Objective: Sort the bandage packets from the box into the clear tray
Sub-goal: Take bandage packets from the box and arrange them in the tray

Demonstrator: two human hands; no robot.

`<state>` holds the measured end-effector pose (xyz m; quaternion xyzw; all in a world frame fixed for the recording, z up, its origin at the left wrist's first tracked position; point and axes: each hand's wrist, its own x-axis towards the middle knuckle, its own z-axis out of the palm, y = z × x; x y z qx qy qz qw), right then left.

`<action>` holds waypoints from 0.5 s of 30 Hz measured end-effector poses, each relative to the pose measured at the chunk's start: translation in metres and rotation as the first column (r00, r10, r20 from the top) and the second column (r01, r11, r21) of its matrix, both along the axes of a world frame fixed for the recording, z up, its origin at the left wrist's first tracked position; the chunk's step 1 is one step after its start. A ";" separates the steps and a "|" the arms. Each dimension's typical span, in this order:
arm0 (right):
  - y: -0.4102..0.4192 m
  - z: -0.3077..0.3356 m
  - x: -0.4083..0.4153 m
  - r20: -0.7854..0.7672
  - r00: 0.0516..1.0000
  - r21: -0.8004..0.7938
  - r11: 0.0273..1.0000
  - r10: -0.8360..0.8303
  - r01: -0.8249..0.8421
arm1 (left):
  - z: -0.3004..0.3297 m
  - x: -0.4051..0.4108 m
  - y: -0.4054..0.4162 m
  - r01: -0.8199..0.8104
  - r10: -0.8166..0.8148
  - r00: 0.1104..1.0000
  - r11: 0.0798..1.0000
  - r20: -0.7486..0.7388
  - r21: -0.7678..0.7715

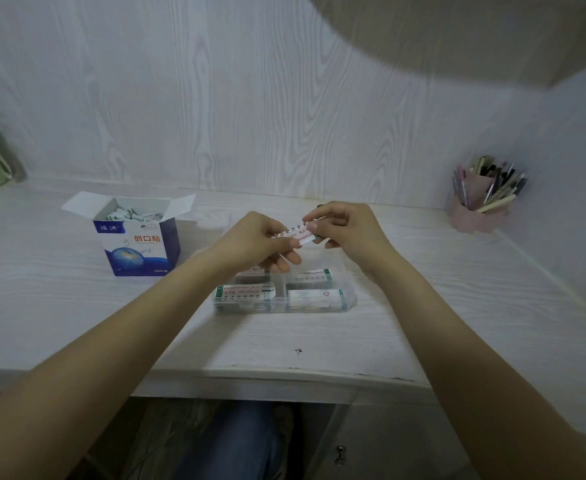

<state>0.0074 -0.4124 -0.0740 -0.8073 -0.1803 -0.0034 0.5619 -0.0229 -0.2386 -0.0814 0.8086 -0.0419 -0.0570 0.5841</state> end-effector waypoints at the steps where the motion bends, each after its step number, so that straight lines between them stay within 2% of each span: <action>1: -0.002 -0.001 0.001 -0.007 0.999 0.004 0.999 -0.036 0.036 | -0.001 0.002 -0.001 -0.025 0.025 1.000 1.000 0.019 -0.004; 2: -0.003 -0.003 0.002 -0.022 0.997 0.001 0.997 -0.074 0.074 | -0.003 0.005 -0.001 -0.060 0.060 0.997 0.998 0.048 0.015; 4: -0.007 -0.007 0.004 -0.047 0.985 -0.031 0.986 -0.164 0.163 | -0.007 0.010 0.001 -0.131 0.109 0.984 0.978 0.141 0.161; 7: -0.012 -0.016 0.008 -0.035 0.957 -0.198 0.941 -0.288 0.276 | -0.013 0.014 0.004 -0.172 0.078 0.964 0.912 0.255 0.372; 11: -0.011 -0.028 0.011 0.001 0.960 -0.467 0.848 -0.281 0.249 | -0.015 0.015 0.005 -0.150 -0.019 0.960 0.808 0.279 0.570; 15: 0.000 -0.032 0.009 0.049 0.966 -0.627 0.745 -0.254 0.227 | -0.016 0.018 0.001 -0.055 -0.146 0.960 0.735 0.238 0.675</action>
